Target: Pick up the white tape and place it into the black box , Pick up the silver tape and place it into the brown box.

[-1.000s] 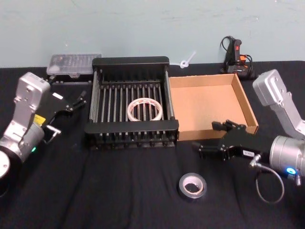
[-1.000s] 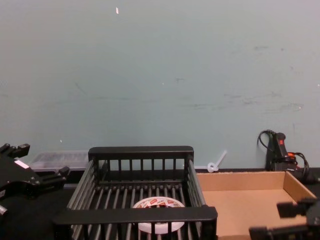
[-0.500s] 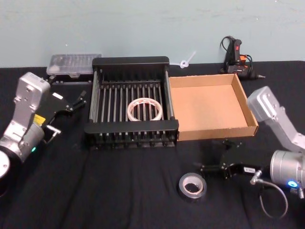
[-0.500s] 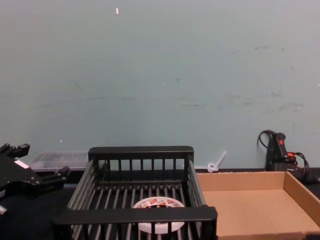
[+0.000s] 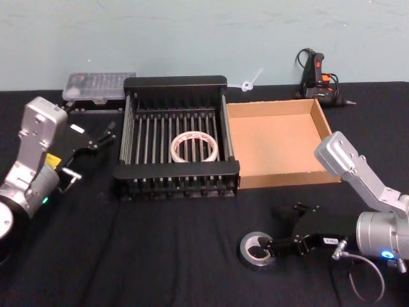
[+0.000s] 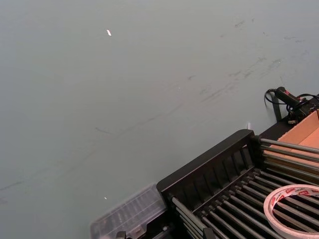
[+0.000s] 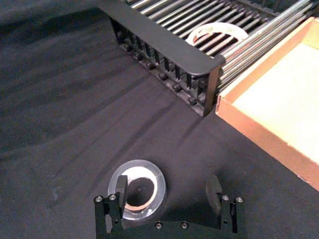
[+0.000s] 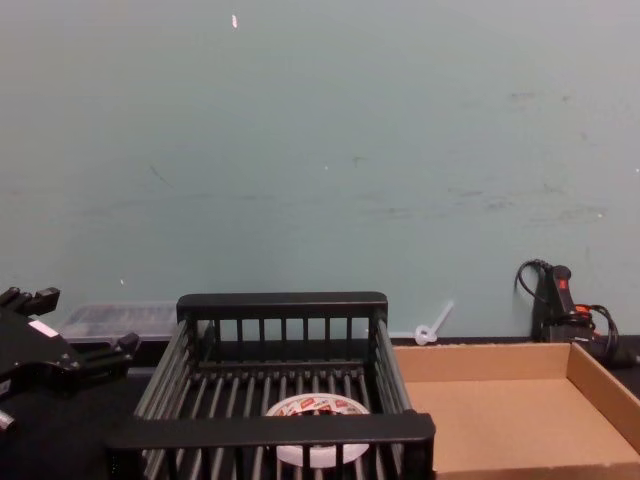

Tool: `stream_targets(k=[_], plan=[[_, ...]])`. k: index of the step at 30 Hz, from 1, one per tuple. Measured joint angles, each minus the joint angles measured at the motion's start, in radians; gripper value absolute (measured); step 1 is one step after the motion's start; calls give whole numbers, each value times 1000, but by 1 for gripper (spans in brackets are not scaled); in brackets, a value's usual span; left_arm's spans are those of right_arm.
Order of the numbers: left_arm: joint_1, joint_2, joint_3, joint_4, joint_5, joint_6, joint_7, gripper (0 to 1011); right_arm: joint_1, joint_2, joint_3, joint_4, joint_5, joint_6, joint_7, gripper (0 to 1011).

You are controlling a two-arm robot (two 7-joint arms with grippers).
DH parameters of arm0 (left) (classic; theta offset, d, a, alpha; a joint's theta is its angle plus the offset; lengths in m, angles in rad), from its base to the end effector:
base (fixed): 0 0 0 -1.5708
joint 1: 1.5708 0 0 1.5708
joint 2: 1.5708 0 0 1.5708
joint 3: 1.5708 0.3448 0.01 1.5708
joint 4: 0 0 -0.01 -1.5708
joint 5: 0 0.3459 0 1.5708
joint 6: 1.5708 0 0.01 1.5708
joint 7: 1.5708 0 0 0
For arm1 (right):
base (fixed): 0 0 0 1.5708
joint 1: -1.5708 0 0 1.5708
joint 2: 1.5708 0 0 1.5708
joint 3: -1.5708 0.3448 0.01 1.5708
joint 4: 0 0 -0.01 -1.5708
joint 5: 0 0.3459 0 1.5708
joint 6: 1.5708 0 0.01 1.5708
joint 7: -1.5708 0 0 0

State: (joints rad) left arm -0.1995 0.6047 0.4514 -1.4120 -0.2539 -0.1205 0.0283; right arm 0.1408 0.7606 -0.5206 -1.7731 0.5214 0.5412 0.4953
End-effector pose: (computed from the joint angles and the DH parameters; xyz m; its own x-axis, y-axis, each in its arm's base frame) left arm 0.4021 0.1040 -0.3536 0.2923 0.8803 0.3738 -0.9553 0.2873 0.0703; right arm 0.3549 -0.0670 -0.2865 0.7989 -0.5948 -0.0895 0.4381 0.6773 -0.5911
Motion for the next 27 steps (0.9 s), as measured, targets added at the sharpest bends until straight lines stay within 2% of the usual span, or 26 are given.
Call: stream_targets(k=[11, 27], plan=[[0, 0, 0, 0, 0, 0, 0, 1001, 18, 11, -32, 5, -10, 1, 14, 1002], [0, 0, 0, 0, 0, 0, 0, 1001, 43, -2, -59, 32, -26, 7, 14, 1002]])
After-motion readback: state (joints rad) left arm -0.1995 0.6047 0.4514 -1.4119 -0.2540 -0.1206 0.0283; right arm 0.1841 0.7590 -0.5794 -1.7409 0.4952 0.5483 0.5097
